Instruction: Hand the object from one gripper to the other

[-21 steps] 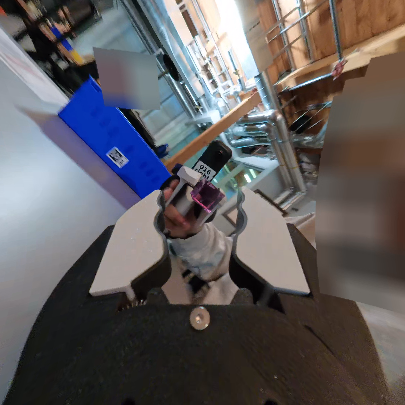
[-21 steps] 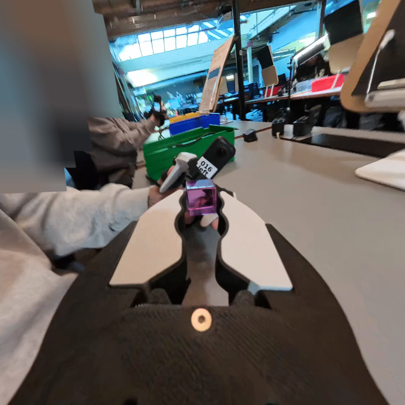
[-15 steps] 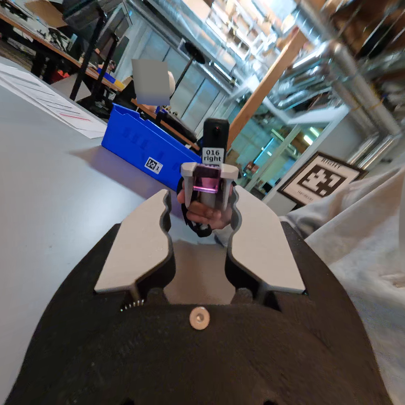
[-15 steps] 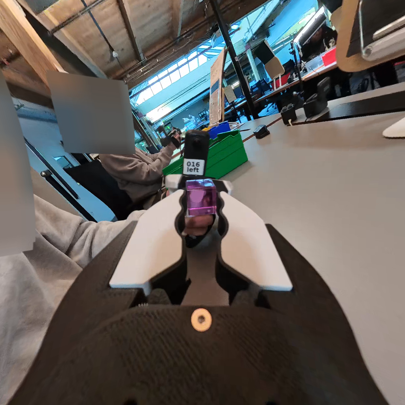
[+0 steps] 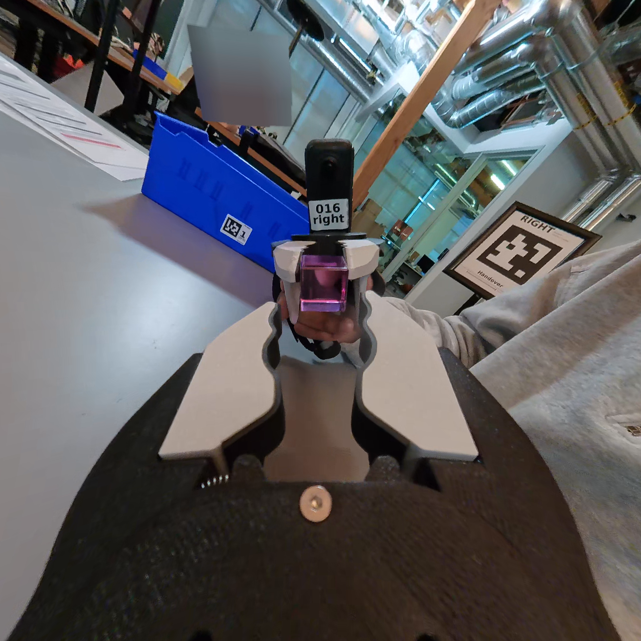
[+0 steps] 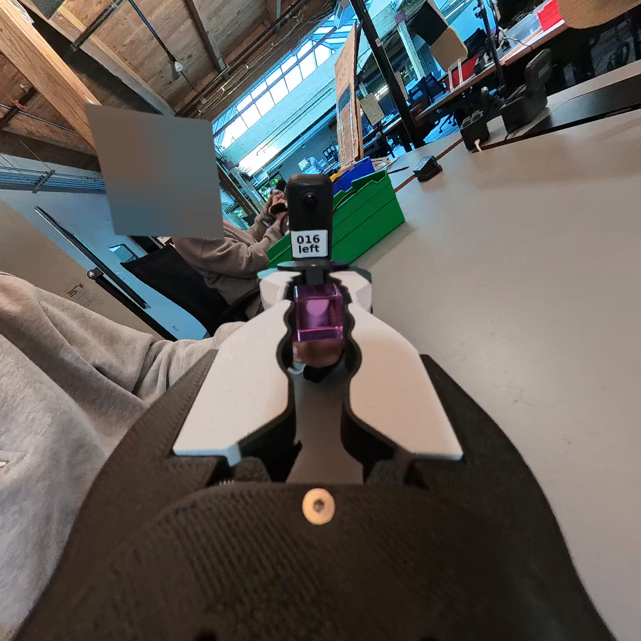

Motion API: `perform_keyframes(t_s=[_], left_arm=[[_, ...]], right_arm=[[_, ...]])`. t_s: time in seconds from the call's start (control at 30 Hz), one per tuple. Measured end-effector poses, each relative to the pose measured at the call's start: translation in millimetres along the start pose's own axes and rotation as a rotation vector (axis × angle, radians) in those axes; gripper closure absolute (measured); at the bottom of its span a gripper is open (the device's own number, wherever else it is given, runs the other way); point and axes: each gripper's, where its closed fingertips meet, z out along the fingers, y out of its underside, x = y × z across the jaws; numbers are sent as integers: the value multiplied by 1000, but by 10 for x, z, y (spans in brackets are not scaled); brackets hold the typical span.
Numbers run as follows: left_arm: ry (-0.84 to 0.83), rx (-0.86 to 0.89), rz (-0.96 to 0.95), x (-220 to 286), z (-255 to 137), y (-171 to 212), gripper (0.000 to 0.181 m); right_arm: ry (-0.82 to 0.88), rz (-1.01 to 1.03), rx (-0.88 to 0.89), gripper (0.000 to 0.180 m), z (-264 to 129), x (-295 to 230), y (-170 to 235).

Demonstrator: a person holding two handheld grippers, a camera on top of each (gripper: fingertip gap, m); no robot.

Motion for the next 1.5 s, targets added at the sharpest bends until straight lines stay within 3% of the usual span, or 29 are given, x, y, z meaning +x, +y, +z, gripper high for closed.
perform_keyframes(t_s=[0.17, 0.27, 0.43, 0.47, 0.57, 0.67, 0.8, 0.87, 1.17, 1.5], left_arm=[[-26, 5, 8, -5, 32, 6, 140], [-7, -5, 2, 17, 42, 27, 152], [-5, -1, 9, 37, 41, 3, 152], [-3, 11, -10, 30, 37, -11, 152], [12, 43, -64, 5, 6, -44, 152], [31, 60, -101, 9, -17, -72, 152], [100, 47, -202, 47, 1, -39, 152], [130, 36, -241, 71, 17, -19, 152], [191, -76, -365, 110, 84, 169, 152], [227, -51, -414, 125, 102, 153, 152]], right_arm=[[-2, 6, -5, 154, 33, -15, 30], [11, 10, 1, 154, 47, -9, 36], [-14, 2, 14, 154, 44, -33, 18], [-14, -16, 18, 151, 43, -34, 9], [33, -122, 64, 118, 5, -4, -75], [66, -346, 76, 111, -40, -64, -137], [149, -826, -51, 120, -50, -65, 33], [183, -955, -107, 128, -53, -20, 105], [119, -990, -135, 141, -71, -109, 159], [135, -1000, -173, 152, -38, -88, 210]])
